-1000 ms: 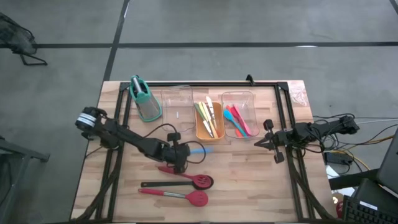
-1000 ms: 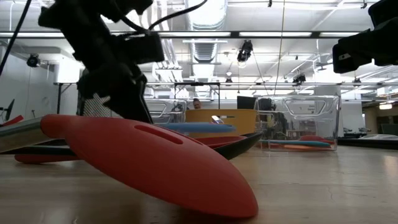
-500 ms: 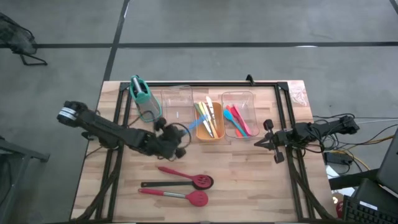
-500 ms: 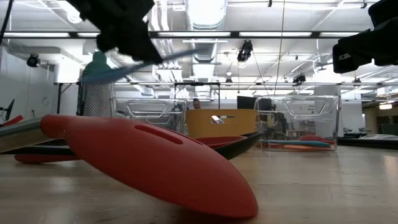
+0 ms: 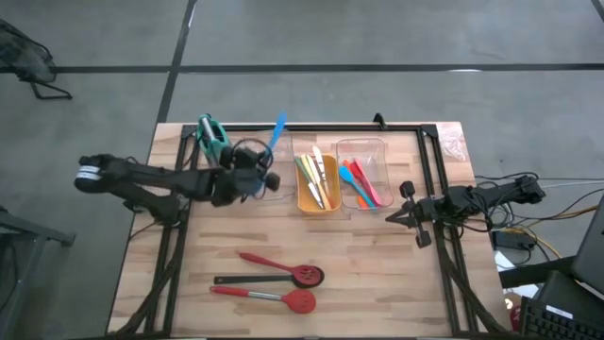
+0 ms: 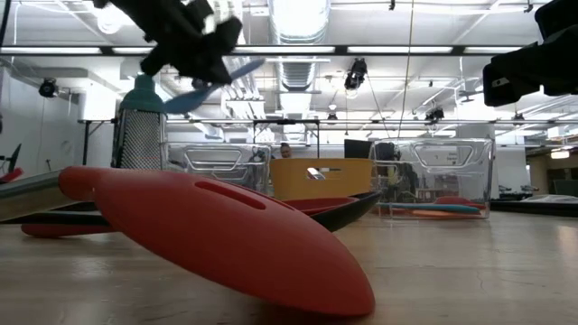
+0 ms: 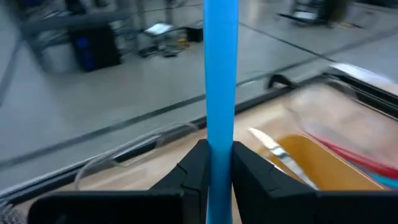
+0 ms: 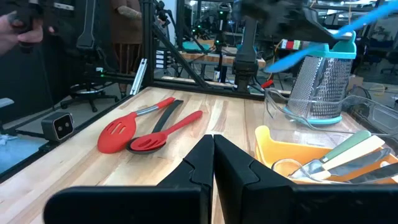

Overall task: Pick & Place Kitchen Items
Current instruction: Put the blue serving spoon into the left transparent bin

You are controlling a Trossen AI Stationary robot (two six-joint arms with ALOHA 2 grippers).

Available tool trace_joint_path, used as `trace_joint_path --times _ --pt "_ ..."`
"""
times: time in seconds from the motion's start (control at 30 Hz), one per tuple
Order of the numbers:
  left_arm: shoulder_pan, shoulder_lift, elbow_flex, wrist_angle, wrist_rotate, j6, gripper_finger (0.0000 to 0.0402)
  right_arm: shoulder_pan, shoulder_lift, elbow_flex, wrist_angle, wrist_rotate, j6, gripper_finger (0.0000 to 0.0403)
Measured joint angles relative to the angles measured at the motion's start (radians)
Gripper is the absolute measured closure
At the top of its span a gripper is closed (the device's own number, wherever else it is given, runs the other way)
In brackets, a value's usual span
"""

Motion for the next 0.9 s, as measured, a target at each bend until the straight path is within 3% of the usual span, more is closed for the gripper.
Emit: trace_joint_path --times 0.37,0.9 --pt "0.125 0.104 0.000 0.010 0.003 -0.014 0.0346 0.000 0.000 0.000 0.000 0.000 0.000 0.0394" --pt "0.145 0.247 -0.002 0.010 0.006 -0.052 0.0346 0.000 0.000 0.000 0.000 0.000 0.000 0.0394"
